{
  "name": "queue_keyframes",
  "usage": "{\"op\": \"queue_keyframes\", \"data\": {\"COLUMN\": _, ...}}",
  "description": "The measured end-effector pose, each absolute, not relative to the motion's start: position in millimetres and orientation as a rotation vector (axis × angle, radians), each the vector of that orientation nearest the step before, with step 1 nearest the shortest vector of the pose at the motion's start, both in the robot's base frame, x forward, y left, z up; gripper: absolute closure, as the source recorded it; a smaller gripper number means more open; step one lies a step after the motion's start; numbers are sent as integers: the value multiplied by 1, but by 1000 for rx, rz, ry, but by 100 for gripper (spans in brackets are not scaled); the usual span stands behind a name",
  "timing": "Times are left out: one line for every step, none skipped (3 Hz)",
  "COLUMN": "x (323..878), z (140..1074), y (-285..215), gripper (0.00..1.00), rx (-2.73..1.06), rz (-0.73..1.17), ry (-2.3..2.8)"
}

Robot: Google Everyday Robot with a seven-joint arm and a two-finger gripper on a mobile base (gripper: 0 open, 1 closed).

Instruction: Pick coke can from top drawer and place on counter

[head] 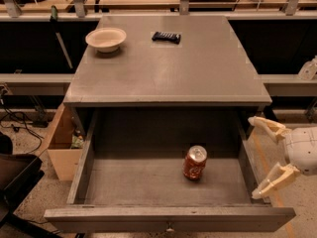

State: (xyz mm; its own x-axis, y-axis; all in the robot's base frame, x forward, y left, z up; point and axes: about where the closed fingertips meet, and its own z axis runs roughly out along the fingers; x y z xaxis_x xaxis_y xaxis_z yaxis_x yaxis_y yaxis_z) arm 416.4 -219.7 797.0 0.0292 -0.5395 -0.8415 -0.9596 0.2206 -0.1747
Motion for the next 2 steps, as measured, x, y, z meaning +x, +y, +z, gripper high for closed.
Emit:
{"op": "queue_keyframes", "data": {"x": 416, "z": 797, "y": -220, "gripper": 0, "rx": -1434, "rz": 610, "ry": 1628}}
{"op": "queue_keyframes", "data": {"x": 421, "z": 792, "y": -215, "gripper": 0, "rx": -1391, "rz": 657, "ry": 1604}}
